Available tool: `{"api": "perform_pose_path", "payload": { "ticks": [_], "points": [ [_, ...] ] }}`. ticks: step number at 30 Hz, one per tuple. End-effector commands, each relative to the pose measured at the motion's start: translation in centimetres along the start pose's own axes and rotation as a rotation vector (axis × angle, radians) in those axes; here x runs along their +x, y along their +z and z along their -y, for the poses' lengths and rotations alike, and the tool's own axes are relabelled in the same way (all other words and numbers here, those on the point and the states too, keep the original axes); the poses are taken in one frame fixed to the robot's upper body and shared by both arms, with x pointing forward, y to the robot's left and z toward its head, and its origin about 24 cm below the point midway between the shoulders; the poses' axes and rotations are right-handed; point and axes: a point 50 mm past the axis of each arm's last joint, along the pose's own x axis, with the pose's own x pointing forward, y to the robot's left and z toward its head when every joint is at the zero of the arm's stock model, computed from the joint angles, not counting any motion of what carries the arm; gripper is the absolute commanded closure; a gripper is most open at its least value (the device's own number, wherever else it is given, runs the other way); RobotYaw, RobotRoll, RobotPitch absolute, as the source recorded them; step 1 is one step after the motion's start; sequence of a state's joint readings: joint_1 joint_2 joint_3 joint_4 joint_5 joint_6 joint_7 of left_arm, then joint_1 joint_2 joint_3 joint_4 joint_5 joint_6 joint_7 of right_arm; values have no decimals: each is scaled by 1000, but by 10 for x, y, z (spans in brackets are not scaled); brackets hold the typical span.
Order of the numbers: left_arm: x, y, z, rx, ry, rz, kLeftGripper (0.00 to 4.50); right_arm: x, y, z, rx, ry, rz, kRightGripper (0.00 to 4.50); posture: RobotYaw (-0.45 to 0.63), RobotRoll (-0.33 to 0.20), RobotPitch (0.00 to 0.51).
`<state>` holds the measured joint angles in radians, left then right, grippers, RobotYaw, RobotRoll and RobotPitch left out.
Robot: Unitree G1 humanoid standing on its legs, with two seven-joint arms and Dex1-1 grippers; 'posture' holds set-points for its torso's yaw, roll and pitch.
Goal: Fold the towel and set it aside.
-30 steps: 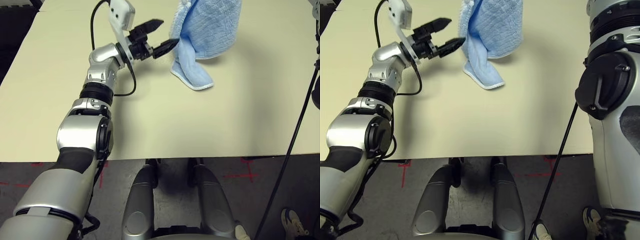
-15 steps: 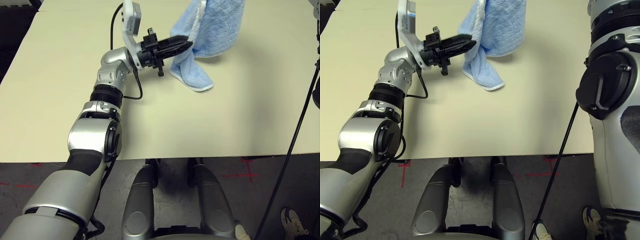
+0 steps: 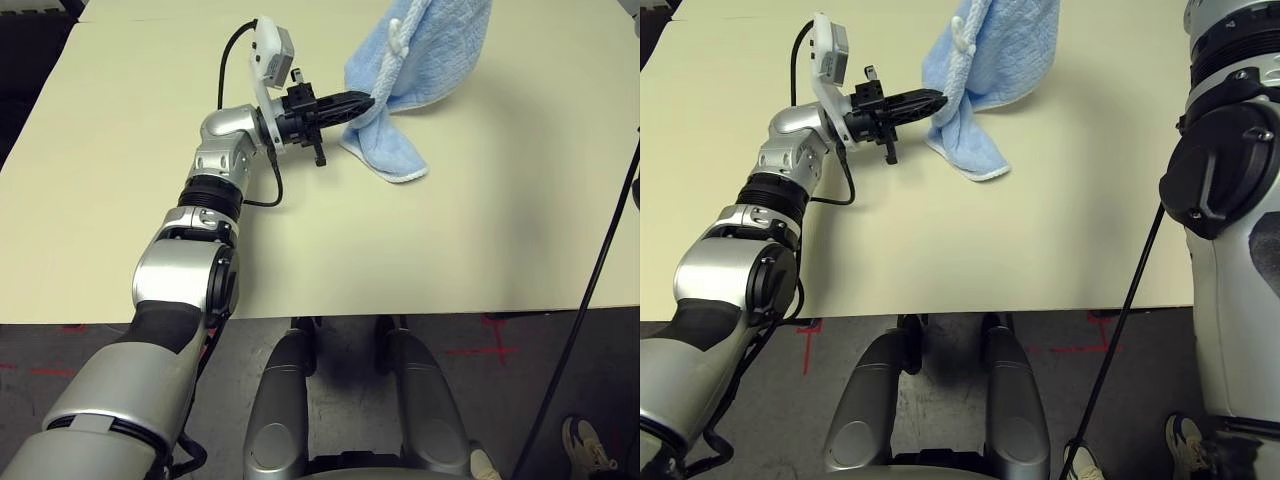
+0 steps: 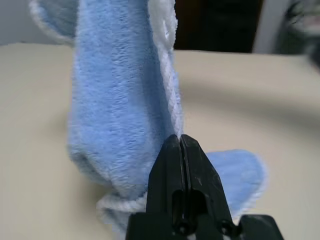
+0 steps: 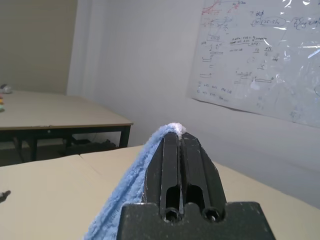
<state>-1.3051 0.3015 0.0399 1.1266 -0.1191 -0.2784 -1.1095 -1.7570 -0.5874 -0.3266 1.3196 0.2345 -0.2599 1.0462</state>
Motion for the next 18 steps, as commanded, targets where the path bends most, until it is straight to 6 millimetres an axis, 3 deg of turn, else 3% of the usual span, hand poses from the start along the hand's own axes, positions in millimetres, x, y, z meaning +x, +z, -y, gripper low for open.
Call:
{"api": "perform_pose_path", "payload": {
  "ticks": [1,6,14,18],
  "points": [
    [-15,3,-23,133,245,-115,4477,-3,44,14,-160,-67,106,4500,35,0,294],
    [-31,32,-48,219,443,-76,4477,-11,39,21,-236,-185,70,4500,42,0,300],
    [-35,72,-56,305,418,35,4477,-16,33,25,-270,-258,43,4500,57,0,303],
    [-28,61,-45,216,232,8,4477,-17,27,24,-262,-262,29,4500,61,0,304]
  ]
}}
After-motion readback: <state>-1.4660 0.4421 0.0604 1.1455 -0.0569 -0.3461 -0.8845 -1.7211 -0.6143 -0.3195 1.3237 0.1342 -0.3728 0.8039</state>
